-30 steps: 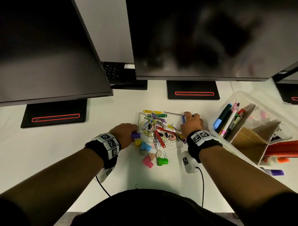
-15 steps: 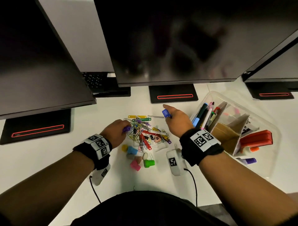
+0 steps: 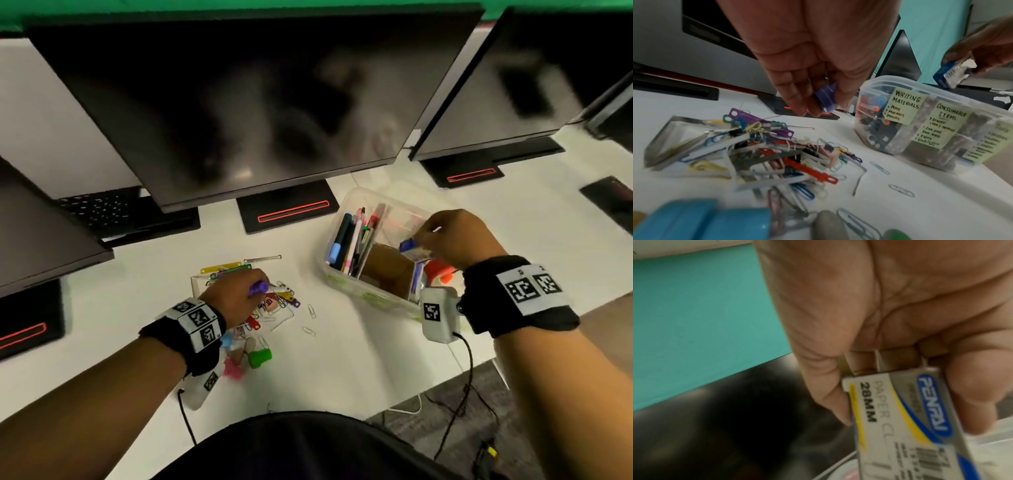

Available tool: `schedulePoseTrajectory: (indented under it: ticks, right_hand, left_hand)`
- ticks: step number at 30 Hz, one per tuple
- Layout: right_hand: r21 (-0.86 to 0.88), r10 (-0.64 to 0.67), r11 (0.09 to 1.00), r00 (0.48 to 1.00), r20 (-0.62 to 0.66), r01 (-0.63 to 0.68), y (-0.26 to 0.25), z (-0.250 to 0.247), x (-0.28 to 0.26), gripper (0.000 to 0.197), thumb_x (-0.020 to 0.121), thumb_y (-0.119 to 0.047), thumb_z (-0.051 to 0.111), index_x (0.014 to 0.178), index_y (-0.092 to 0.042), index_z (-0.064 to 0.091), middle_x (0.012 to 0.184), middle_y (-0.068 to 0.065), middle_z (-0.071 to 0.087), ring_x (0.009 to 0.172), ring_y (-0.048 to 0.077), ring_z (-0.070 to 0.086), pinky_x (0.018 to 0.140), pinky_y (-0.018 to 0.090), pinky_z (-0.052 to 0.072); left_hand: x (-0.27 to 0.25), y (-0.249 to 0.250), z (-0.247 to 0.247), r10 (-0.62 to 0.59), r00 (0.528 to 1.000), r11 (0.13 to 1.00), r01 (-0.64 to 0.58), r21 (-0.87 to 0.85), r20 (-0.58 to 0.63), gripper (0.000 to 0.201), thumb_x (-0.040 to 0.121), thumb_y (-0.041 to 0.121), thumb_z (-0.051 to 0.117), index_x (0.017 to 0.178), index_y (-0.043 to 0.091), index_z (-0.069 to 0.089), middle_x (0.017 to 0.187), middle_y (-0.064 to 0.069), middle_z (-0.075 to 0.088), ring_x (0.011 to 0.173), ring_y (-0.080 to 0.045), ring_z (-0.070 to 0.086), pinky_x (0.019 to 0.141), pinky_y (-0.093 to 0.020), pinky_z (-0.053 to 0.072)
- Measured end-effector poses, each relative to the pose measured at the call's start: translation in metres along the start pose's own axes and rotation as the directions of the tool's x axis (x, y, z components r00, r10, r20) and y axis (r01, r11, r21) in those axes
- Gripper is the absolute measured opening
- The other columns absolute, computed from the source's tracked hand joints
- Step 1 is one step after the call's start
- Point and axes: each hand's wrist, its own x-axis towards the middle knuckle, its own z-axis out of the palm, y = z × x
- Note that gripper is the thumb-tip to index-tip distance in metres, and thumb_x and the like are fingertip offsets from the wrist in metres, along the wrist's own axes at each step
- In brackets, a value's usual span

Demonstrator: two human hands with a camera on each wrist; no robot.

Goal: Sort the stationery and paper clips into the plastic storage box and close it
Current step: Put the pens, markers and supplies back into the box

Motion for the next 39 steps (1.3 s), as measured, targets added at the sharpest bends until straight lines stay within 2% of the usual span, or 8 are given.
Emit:
schedulePoseTrajectory:
  ticks: [3, 7, 14, 20, 26, 30, 33, 39]
  right_hand:
    - [-0.132, 0.102, 0.987, 0.993, 0.058, -0.094, 0.031, 0.001, 0.003, 0.019, 0.082, -0.024, 0.064, 0.087, -0.007, 0.071, 0.077, 0.008, 0.061, 0.065, 0.021, 0.055, 0.052, 0.023, 0.039]
    - [-0.236, 0.171, 0.963, 0.968, 0.184, -0.126, 0.054, 0.025, 0.005, 0.026, 0.085, -0.028, 0.060, 0.096, -0.006, 0.069, 0.099, 0.012, 0.065, 0.079, 0.024, 0.063, 0.066, 0.029, 0.052]
    - [-0.321, 0.180, 0.942, 0.951, 0.253, -0.093, 0.056, 0.054, 0.007, 0.025, 0.085, -0.033, 0.062, 0.073, -0.010, 0.059, 0.064, 0.002, 0.060, 0.063, 0.018, 0.059, 0.050, 0.022, 0.040]
    - [-0.388, 0.160, 0.920, 0.953, 0.256, -0.051, 0.044, 0.049, 0.007, 0.026, 0.090, -0.029, 0.055, 0.079, -0.007, 0.061, 0.081, 0.008, 0.067, 0.074, 0.021, 0.063, 0.071, 0.028, 0.052]
    - [-0.311, -0.109, 0.939, 0.984, 0.138, 0.148, -0.017, 0.031, -0.009, 0.022, 0.090, -0.025, 0.051, 0.084, -0.007, 0.064, 0.088, 0.011, 0.063, 0.079, 0.024, 0.056, 0.073, 0.029, 0.042]
    - [-0.127, -0.370, 0.908, 0.906, 0.207, 0.400, -0.055, 0.073, -0.030, 0.015, 0.087, -0.019, 0.056, 0.085, -0.010, 0.068, 0.085, 0.007, 0.068, 0.081, 0.025, 0.062, 0.075, 0.030, 0.049]
    - [-0.038, -0.494, 0.839, 0.788, 0.366, 0.543, -0.066, 0.124, -0.040, 0.014, 0.086, -0.016, 0.057, 0.088, -0.011, 0.070, 0.088, 0.004, 0.071, 0.083, 0.021, 0.065, 0.075, 0.026, 0.050]
    - [-0.023, -0.458, 0.771, 0.579, 0.675, 0.637, -0.068, 0.205, -0.044, 0.028, 0.085, -0.020, 0.063, 0.112, -0.019, 0.066, 0.111, 0.004, 0.067, 0.100, 0.018, 0.061, 0.082, 0.019, 0.040]
  left_hand:
    - [0.003, 0.002, 0.007, -0.029, 0.999, 0.999, 0.028, 0.035, 0.035, 0.017, 0.086, 0.020, 0.060, 0.103, 0.024, 0.058, 0.095, 0.002, 0.061, 0.093, -0.022, 0.058, 0.076, -0.026, 0.042]
    - [0.003, 0.012, 0.010, -0.027, 0.999, 0.998, 0.025, 0.058, 0.046, 0.019, 0.087, 0.022, 0.061, 0.105, 0.018, 0.060, 0.103, -0.001, 0.059, 0.096, -0.022, 0.056, 0.084, -0.030, 0.044]
    - [-0.001, 0.009, 0.012, -0.023, 0.998, 0.998, 0.020, 0.052, 0.054, 0.022, 0.087, 0.025, 0.060, 0.109, 0.018, 0.060, 0.105, -0.002, 0.059, 0.099, -0.021, 0.055, 0.086, -0.029, 0.043]
    - [-0.009, -0.002, 0.007, -0.034, 0.998, 0.999, 0.032, 0.042, 0.057, 0.022, 0.086, 0.022, 0.061, 0.109, 0.020, 0.061, 0.111, -0.003, 0.061, 0.105, -0.023, 0.058, 0.091, -0.032, 0.047]
    - [-0.021, -0.011, 0.000, -0.094, 0.993, 0.994, 0.091, 0.052, 0.068, 0.030, 0.089, 0.024, 0.058, 0.118, 0.020, 0.060, 0.120, -0.005, 0.064, 0.112, -0.025, 0.058, 0.092, -0.027, 0.043]
    - [-0.032, -0.021, -0.002, -0.129, 0.990, 0.992, 0.129, 0.007, 0.057, 0.031, 0.089, 0.019, 0.057, 0.120, 0.017, 0.060, 0.121, -0.007, 0.064, 0.111, -0.027, 0.058, 0.094, -0.030, 0.046]
    - [-0.039, -0.028, -0.004, -0.158, 0.987, 0.987, 0.158, -0.025, 0.013, 0.032, 0.092, 0.016, 0.051, 0.124, 0.014, 0.056, 0.124, -0.011, 0.062, 0.112, -0.028, 0.057, 0.094, -0.031, 0.044]
    - [-0.054, -0.060, -0.006, -0.233, 0.972, 0.972, 0.232, -0.046, -0.028, 0.032, 0.094, 0.006, 0.039, 0.122, 0.014, 0.053, 0.124, -0.014, 0.056, 0.113, -0.028, 0.053, 0.098, -0.033, 0.041]
